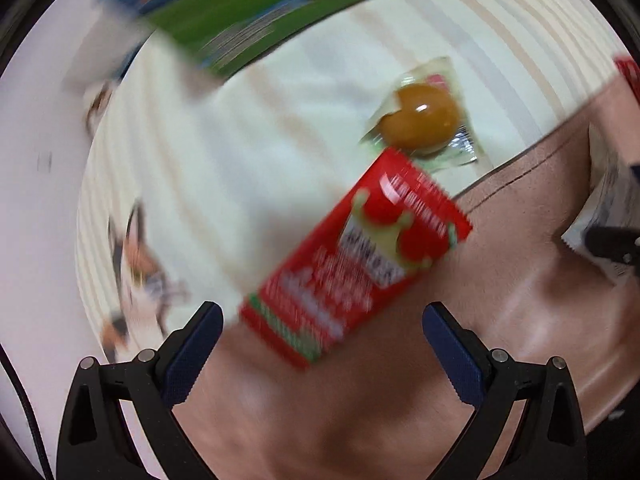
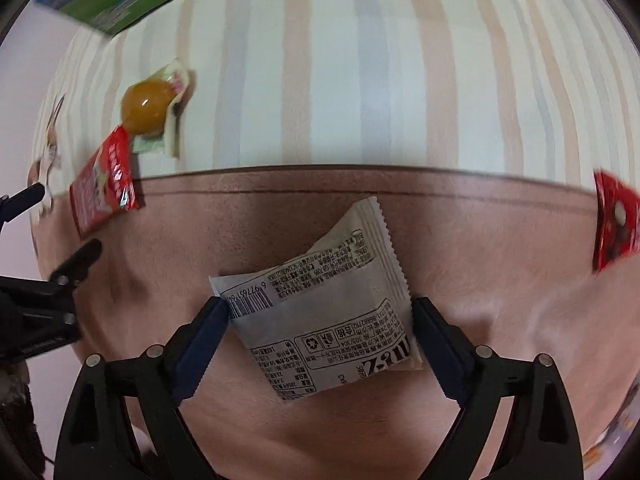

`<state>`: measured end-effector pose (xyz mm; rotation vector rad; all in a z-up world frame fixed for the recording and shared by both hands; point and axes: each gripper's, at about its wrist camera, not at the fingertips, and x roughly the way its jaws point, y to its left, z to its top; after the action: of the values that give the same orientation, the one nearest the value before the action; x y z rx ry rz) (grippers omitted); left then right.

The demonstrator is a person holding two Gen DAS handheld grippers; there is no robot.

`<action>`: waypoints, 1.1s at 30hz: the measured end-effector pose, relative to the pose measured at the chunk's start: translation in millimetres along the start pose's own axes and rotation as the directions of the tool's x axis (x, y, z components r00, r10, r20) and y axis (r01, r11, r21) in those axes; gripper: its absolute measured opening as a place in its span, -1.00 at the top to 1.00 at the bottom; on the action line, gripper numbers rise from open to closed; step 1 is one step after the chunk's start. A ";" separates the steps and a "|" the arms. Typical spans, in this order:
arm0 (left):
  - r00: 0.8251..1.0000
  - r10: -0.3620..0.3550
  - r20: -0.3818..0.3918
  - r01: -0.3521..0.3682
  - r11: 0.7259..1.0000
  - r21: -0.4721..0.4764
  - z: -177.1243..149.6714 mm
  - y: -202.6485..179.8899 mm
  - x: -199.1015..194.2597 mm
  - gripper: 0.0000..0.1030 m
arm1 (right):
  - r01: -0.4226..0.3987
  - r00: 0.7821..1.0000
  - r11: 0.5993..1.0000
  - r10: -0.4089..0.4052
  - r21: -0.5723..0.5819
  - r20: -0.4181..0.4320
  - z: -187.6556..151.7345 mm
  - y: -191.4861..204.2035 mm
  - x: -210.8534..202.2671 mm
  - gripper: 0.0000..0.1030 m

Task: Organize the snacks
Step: 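Grasp the red spicy strip pack with left tool while right tool grasps white wafer pack, then lift the red pack with left tool while right tool lifts the wafer pack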

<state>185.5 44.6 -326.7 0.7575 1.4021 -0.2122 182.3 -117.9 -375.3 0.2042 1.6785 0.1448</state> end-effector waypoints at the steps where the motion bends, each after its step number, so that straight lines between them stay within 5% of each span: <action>1: 1.000 0.012 0.022 -0.013 0.999 0.032 6.0 -1.9 2.1 -0.99 | -0.004 1.000 1.000 0.004 0.018 0.002 -2.6 1.5 1.9 -0.84; 2: 0.999 0.004 0.037 -0.006 0.999 0.051 10.8 -3.0 3.4 -0.98 | -0.011 1.000 0.999 0.011 0.035 0.003 -3.3 -5.9 0.9 -0.84; 6: 0.992 -0.125 0.027 0.124 0.992 0.031 23.2 5.3 9.0 -0.18 | -0.030 1.000 0.996 0.031 0.085 -0.001 -3.7 -17.7 0.5 -0.84; 9: 0.971 -0.241 0.005 0.240 0.963 -0.125 24.1 28.5 13.0 -0.18 | -0.048 0.999 0.991 0.046 0.123 0.015 -1.3 -39.1 -1.3 -0.84; 12: 0.918 -0.396 -0.019 0.361 0.854 -0.374 11.0 60.1 25.7 -0.17 | -0.052 0.998 0.990 0.049 0.130 0.029 -1.2 -48.2 -1.6 -0.83; 16: 0.811 -0.584 0.035 0.461 0.601 -0.652 -24.2 88.2 44.6 -0.17 | -0.010 1.000 0.999 0.009 0.046 0.028 7.8 -36.4 -1.7 -0.82; 19: 0.764 -0.640 0.080 0.496 0.504 -0.708 -42.0 90.0 51.2 -0.18 | 0.050 0.997 0.983 -0.039 -0.176 0.066 17.2 -10.7 -9.4 -0.83; 21: 0.763 -0.643 0.063 0.498 0.524 -0.691 -46.7 82.9 52.4 -0.18 | 0.134 0.989 0.948 -0.109 -0.289 0.100 19.8 4.4 -16.1 -0.88; 23: 0.790 -0.612 0.036 0.488 0.593 -0.641 -45.6 76.2 49.7 -0.18 | 0.148 0.986 0.946 -0.117 -0.288 0.122 21.3 4.3 -27.0 -0.89; 25: 0.819 -0.574 0.004 0.467 0.663 -0.585 -40.9 68.7 44.4 -0.18 | 0.046 0.994 0.986 -0.030 -0.158 0.100 23.2 -14.5 -37.9 -0.90; 27: 0.835 -0.550 -0.011 0.454 0.699 -0.552 -35.6 62.7 39.1 -0.18 | -0.090 0.992 0.996 0.088 0.021 0.093 19.4 -43.5 -44.8 -0.90; 30: 0.844 -0.536 -0.006 0.448 0.711 -0.541 -31.3 56.7 35.0 -0.18 | -0.275 0.961 0.908 0.255 0.316 0.103 -1.7 -89.7 -37.5 -0.90; 33: 0.843 -0.538 0.000 0.450 0.706 -0.547 -22.5 57.3 33.8 -0.19 | -0.366 0.927 0.806 0.359 0.465 0.108 -11.5 -98.4 -18.9 -0.90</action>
<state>205.9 110.8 -337.8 -0.0884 1.7010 -0.1685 168.1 -217.8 -376.7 0.9057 1.6206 0.0087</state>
